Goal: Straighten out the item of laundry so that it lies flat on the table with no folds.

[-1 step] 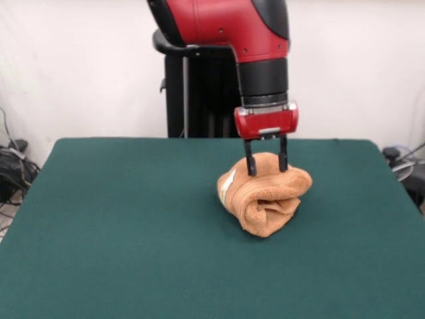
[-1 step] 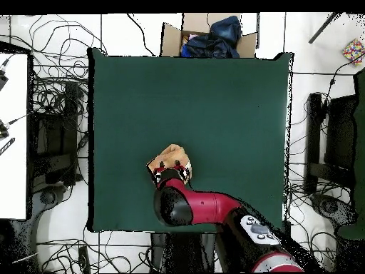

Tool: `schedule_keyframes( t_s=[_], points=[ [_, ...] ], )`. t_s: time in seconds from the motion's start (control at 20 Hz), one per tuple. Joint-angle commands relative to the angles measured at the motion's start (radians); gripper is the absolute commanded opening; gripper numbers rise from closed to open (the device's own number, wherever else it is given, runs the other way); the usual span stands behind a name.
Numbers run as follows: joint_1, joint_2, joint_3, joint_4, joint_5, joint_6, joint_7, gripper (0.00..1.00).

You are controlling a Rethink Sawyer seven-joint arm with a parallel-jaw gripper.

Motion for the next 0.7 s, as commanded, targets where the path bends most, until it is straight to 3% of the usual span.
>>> schedule_keyframes(
  t_s=[0.05,0.7],
  points=[
    [0.041,0.055,-0.052,-0.095,0.009,0.106,0.106,1.00],
    [0.052,0.126,-0.074,-0.144,-0.002,0.122,0.085,1.00]
  ],
)
